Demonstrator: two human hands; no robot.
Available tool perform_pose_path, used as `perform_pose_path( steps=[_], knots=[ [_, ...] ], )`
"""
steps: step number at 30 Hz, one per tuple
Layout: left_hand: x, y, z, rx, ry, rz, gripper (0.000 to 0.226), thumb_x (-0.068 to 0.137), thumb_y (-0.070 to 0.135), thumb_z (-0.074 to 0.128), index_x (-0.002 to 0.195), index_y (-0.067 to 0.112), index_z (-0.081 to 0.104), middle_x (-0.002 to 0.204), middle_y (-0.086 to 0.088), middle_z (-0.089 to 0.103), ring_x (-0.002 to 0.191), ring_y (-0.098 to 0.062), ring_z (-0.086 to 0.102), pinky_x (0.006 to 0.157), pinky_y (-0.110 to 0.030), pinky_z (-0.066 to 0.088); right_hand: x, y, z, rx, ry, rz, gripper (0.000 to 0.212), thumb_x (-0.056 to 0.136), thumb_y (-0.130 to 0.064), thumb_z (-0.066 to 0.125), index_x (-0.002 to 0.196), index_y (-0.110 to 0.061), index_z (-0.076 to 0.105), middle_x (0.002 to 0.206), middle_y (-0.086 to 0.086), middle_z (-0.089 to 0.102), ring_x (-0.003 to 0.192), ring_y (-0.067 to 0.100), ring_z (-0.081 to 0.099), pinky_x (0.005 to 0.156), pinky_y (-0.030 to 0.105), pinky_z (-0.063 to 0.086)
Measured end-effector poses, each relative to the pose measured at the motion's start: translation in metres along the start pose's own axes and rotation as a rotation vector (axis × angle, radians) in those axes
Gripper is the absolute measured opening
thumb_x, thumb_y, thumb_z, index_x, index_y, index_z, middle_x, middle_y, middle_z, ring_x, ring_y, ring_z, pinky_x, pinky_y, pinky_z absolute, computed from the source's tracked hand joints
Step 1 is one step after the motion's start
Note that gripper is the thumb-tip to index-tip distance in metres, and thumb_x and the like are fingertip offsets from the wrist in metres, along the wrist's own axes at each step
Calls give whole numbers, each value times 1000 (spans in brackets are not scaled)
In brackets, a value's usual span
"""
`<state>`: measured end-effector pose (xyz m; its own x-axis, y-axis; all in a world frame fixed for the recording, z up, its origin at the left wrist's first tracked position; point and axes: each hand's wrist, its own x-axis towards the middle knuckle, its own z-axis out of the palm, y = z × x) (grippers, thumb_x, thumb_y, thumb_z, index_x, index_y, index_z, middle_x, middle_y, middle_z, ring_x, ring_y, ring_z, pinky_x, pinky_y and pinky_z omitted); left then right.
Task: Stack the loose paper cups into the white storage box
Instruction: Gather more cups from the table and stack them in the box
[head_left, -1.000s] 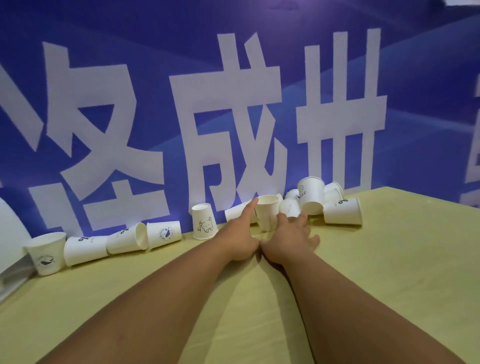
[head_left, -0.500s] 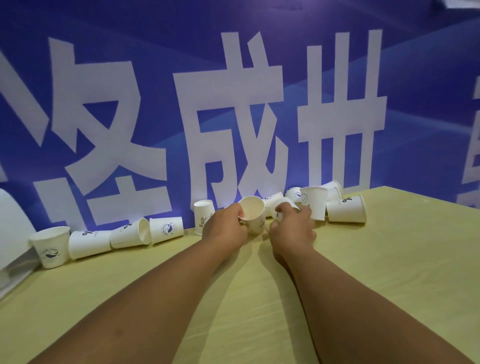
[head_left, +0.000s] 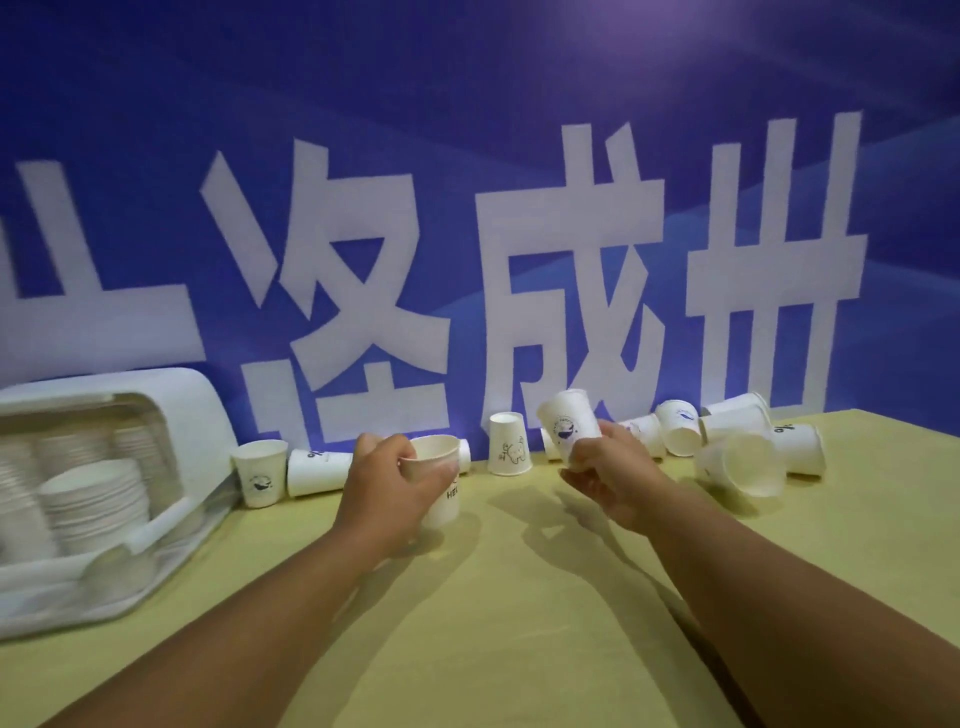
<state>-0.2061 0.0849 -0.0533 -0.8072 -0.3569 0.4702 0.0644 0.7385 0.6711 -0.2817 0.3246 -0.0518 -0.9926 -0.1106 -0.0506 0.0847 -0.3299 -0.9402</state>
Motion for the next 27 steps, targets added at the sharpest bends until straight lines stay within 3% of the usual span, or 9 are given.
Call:
perform_pose_path(
  steps=[3,8,11,15,18,22,24,27],
  knots=[
    [-1,-23,-36,-72,53,-40,40,81,45,83,85,21,51,106,-1,52,82,-12,52,62,-23,36,-21,4,37,182,-121,143,40,84,21,50,113,-6,50,122,24,50,107,39,60,91,42,57],
    [-8,-57,-84,-219,95,-94,59,74,37,90,114,31,47,112,4,61,96,-15,61,65,-27,45,-35,31,102,285,-247,242,67,76,21,59,132,-12,43,130,29,45,113,45,58,91,48,57],
    [-14,-77,-108,-256,113,-81,72,73,34,92,125,36,43,118,7,61,103,-15,61,71,-28,50,-46,42,142,239,-325,253,51,82,10,68,123,-11,48,130,26,48,115,43,58,90,48,58],
    [-13,-94,-142,-374,150,-101,67,73,32,91,124,35,48,116,7,66,101,-12,64,75,-30,54,-52,57,191,130,-387,198,35,87,2,69,112,-16,53,124,19,53,117,38,57,96,50,55],
    [-9,-102,-166,-478,207,-100,65,67,33,92,121,32,54,113,4,69,98,-15,68,77,-35,58,-49,71,222,68,-411,127,50,84,-6,75,126,-19,52,125,15,58,116,34,60,94,51,56],
    [-1,-109,-192,-623,280,-78,56,76,12,88,123,25,58,110,2,71,91,-10,70,71,-26,54,-48,85,262,-79,-376,7,58,82,-21,81,132,-26,51,124,5,65,114,25,62,95,43,53],
    [6,-113,-207,-636,353,-45,52,78,13,88,121,24,61,109,4,72,93,-9,71,72,-25,55,-50,90,281,-118,-375,-21,50,83,-26,81,125,-30,55,122,1,66,111,21,61,97,43,49],
    [15,-127,-230,-618,455,-24,53,80,24,87,126,27,62,113,7,72,99,-9,71,77,-25,57,-52,95,306,-119,-366,-68,36,86,-27,78,115,-32,59,116,-2,68,104,16,62,86,36,48]
  ],
)
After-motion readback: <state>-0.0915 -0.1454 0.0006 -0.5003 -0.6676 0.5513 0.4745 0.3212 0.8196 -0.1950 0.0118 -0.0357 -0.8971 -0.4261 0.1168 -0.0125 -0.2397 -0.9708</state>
